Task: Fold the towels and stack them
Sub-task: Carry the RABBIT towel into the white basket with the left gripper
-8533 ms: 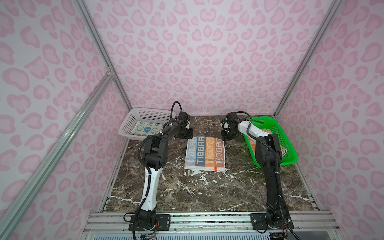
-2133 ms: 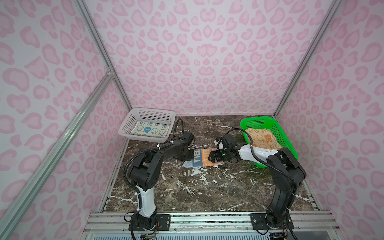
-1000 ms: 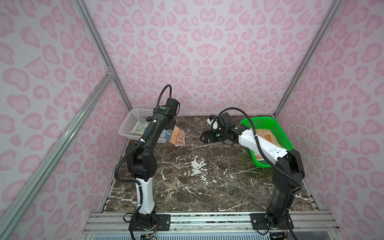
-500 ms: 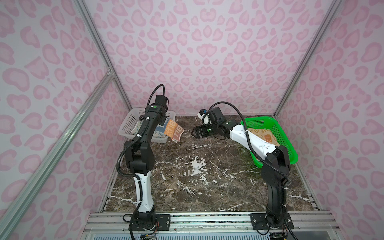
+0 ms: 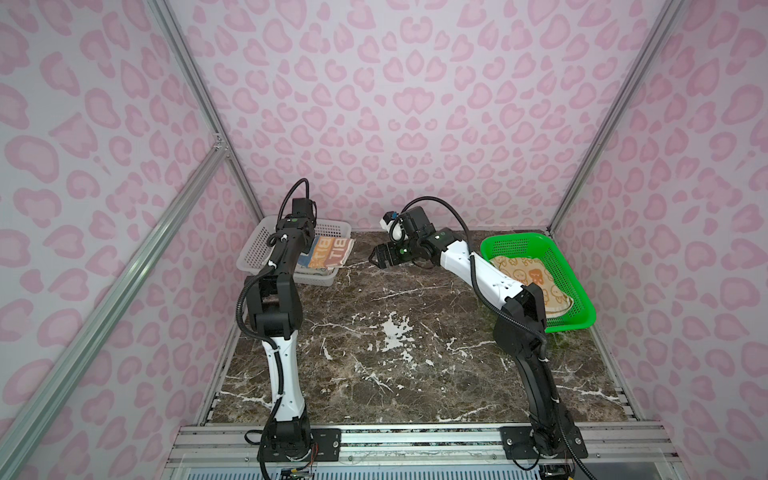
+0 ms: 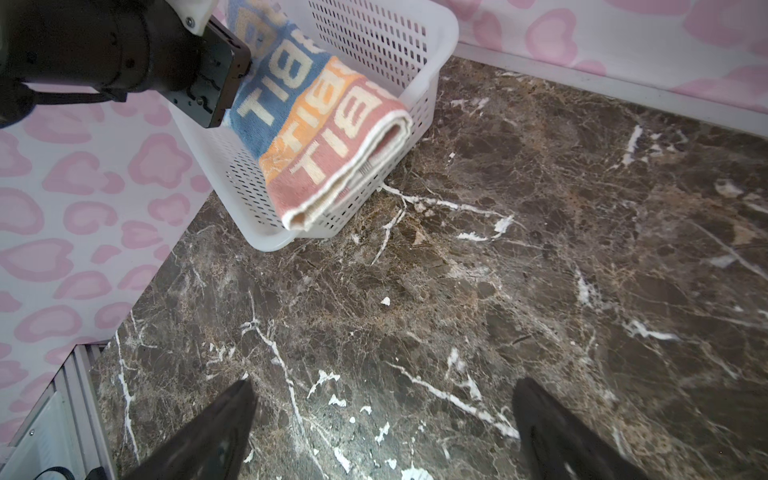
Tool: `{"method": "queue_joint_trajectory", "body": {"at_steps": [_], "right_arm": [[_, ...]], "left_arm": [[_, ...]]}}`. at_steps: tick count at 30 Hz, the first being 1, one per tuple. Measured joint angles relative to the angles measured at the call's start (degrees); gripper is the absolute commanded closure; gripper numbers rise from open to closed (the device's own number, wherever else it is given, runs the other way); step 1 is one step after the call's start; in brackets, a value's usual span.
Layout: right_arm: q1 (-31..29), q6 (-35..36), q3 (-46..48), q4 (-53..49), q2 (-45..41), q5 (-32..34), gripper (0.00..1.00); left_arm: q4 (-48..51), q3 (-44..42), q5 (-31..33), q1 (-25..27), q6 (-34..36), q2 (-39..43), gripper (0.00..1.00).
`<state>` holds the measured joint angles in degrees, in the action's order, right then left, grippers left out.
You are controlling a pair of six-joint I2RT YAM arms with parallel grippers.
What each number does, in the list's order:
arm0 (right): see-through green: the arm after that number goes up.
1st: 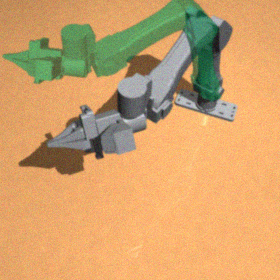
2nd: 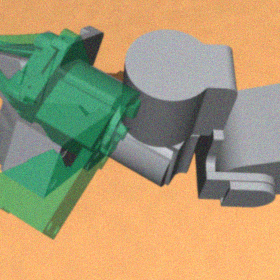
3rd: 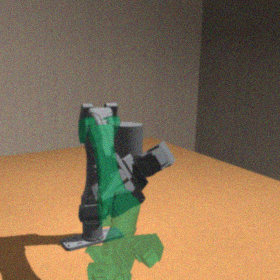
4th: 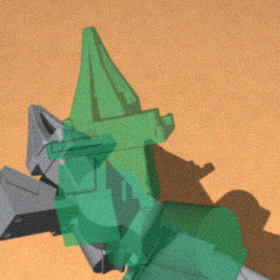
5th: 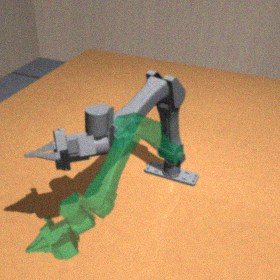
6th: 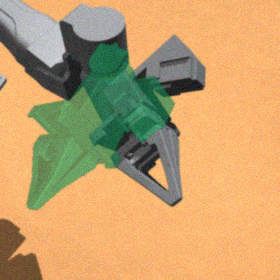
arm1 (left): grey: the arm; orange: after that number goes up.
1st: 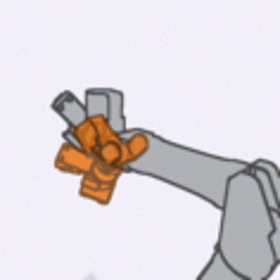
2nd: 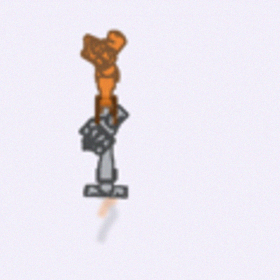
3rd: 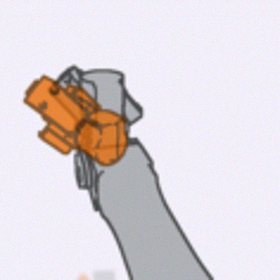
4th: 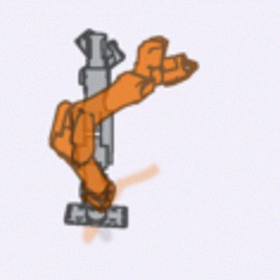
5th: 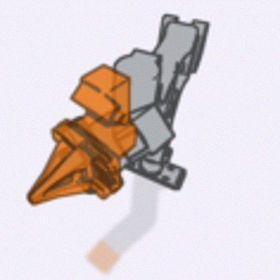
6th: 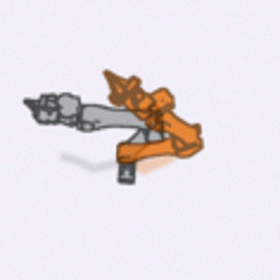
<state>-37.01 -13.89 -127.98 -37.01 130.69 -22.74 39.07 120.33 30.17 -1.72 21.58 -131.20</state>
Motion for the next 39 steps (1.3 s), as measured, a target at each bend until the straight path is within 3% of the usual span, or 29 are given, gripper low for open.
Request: {"method": "queue_joint_trajectory", "body": {"at_steps": [10,39], "right_arm": [[0.2,-0.04,-2.4,-2.25,3.48,-0.81,0.01],[1.99,-1.57,-3.91,-2.23,4.9,-2.93,0.01]], "left_arm": [[-3.1,3.3,-0.17,-1.6,2.21,-2.4,0.96],[-6.16,2.67,3.1,-2.16,4.55,-2.32,0.95]]}}
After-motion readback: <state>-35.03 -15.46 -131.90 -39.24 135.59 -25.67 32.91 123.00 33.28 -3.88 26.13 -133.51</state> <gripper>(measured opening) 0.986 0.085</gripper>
